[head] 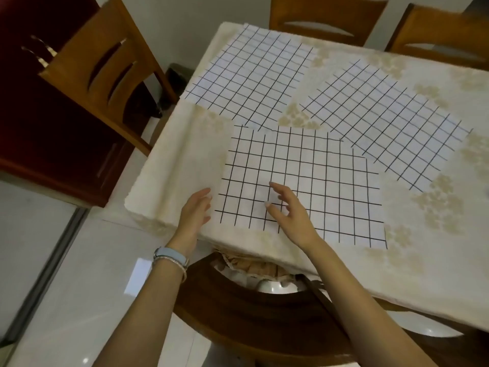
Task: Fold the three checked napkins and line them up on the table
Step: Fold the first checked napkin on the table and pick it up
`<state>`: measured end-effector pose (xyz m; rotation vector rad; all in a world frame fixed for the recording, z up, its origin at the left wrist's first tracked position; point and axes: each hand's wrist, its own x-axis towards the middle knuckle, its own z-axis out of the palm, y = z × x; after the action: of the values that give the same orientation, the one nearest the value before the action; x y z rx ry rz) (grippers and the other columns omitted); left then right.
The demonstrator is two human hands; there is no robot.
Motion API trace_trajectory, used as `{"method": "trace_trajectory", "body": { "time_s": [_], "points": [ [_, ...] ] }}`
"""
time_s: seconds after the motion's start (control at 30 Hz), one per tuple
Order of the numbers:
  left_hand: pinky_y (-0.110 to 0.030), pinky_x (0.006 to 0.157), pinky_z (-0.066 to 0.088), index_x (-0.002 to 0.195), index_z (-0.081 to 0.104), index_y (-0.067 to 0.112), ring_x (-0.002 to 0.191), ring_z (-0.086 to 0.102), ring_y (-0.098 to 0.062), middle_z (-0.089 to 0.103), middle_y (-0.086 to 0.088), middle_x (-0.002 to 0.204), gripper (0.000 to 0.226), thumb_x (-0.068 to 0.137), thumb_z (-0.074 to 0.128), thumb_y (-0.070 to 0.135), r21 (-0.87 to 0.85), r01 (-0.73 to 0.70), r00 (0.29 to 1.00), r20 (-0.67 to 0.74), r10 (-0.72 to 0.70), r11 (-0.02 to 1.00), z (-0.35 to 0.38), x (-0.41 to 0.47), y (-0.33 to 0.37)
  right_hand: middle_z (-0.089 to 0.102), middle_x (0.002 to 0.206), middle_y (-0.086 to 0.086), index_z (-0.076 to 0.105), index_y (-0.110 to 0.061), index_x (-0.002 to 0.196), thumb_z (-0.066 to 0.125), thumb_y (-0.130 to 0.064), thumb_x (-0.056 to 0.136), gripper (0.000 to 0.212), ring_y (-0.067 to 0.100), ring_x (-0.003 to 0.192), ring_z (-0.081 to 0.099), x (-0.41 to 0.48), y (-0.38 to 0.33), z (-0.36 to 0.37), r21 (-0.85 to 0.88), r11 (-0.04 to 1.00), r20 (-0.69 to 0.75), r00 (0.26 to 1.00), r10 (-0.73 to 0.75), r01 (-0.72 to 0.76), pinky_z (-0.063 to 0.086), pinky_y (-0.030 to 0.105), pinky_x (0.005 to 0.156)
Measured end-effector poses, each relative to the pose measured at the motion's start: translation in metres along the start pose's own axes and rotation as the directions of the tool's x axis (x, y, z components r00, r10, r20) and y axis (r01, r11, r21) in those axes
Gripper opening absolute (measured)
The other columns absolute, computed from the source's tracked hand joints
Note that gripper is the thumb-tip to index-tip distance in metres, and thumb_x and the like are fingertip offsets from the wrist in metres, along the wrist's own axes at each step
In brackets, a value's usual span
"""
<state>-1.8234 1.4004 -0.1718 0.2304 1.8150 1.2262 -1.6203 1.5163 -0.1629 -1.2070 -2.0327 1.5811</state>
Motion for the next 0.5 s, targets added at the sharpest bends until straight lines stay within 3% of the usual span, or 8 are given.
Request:
{"method": "trace_trajectory", "body": {
  "time_s": [0.07, 0.17, 0.3, 0.5],
  "points": [
    [-0.028, 0.091, 0.047, 0.134, 0.053, 0.028, 0.120, 0.051, -0.015, 0.053, 0.001, 0.133, 0.034, 0.101, 0.045, 0.025, 0.024, 0.046, 0.999, -0.010, -0.046, 0.999, -0.001, 0.009, -0.003, 0.044, 0.147, -0.005, 0.044, -0.022, 0.143, 0.062, -0.028, 0.094, 0.052, 0.012, 0.137, 0.038, 0.010, 0.012, 0.009, -0.115, 0.993, -0.019, 0.999, -0.036, 0.034, 0.031, 0.029, 0.114],
    [-0.031, 0.093, 0.049, 0.133, 0.054, 0.025, 0.120, 0.051, -0.016, 0.051, 0.001, 0.134, 0.034, 0.100, 0.045, 0.020, 0.052, 0.078, 0.997, -0.020, -0.077, 0.996, -0.002, 0.018, -0.006, 0.040, 0.152, 0.009, 0.043, -0.019, 0.144, 0.066, -0.034, 0.088, 0.062, 0.023, 0.145, 0.030, 0.023, 0.032, 0.020, -0.330, 0.942, -0.019, 0.998, -0.065, 0.055, 0.026, 0.046, 0.118],
    [-0.031, 0.092, 0.050, 0.132, 0.053, 0.020, 0.121, 0.051, -0.019, 0.051, -0.001, 0.131, 0.035, 0.098, 0.044, 0.015, 0.092, 0.066, 0.998, -0.030, -0.063, 0.994, -0.001, 0.023, -0.006, 0.026, 0.159, 0.014, 0.038, -0.025, 0.148, 0.070, -0.040, 0.083, 0.074, 0.033, 0.148, 0.019, 0.028, 0.048, 0.035, -0.513, 0.858, 0.017, 1.000, -0.016, 0.023, 0.019, 0.050, 0.120],
    [-0.030, 0.086, 0.051, 0.132, 0.053, 0.021, 0.109, 0.058, -0.019, 0.057, 0.000, 0.118, 0.035, 0.097, 0.049, 0.017, 0.192, 0.099, 0.995, -0.005, -0.100, 0.976, 0.005, 0.028, -0.011, 0.020, 0.161, 0.011, 0.036, -0.026, 0.148, 0.069, -0.047, 0.082, 0.077, 0.036, 0.149, 0.012, 0.024, 0.057, 0.047, -0.622, 0.783, 0.025, 1.000, -0.017, 0.029, 0.016, 0.054, 0.120]
  ]
}}
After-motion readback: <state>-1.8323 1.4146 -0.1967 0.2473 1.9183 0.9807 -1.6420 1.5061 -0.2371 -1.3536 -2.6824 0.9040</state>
